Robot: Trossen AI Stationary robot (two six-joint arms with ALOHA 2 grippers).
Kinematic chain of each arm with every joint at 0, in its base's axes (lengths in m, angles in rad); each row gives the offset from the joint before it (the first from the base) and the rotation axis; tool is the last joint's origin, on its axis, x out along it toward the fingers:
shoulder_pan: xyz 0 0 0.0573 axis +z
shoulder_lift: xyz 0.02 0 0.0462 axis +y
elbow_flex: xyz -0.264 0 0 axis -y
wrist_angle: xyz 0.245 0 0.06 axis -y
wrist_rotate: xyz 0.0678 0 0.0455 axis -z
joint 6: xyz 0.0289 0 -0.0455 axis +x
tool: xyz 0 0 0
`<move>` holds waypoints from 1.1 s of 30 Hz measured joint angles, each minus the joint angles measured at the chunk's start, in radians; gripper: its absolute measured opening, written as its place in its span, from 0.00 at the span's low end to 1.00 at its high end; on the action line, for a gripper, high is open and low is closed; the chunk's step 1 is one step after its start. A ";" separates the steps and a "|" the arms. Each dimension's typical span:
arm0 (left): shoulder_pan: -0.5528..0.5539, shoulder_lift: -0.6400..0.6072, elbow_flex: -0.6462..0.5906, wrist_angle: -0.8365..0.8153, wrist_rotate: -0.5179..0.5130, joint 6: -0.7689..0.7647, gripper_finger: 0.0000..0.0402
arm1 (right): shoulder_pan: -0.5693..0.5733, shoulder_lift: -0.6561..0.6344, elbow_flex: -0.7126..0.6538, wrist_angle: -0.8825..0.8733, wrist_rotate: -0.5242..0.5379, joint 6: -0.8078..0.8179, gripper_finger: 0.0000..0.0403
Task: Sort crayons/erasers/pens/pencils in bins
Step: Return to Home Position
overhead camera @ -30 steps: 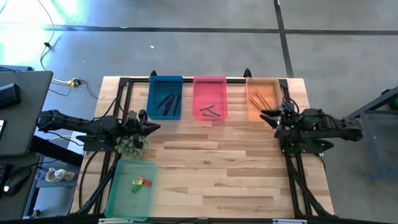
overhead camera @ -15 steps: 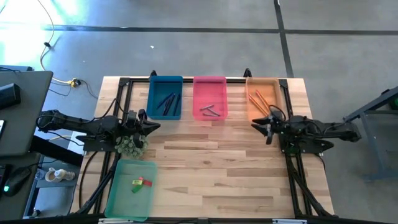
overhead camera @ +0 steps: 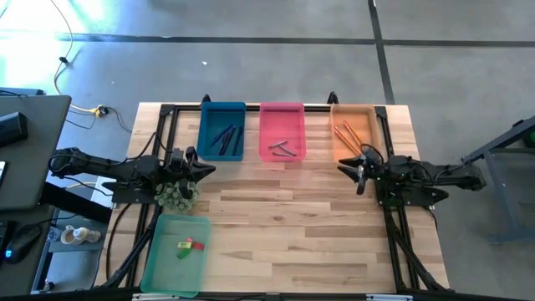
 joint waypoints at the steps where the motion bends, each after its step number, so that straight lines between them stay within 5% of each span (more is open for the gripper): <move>1: 0.000 0.000 0.000 0.000 0.000 0.000 0.01 | 0.000 0.000 0.000 0.000 0.000 -0.031 0.31; 33: 0.000 0.000 0.000 0.000 0.000 0.000 0.01 | 0.000 0.000 0.000 -0.003 0.000 -0.073 0.31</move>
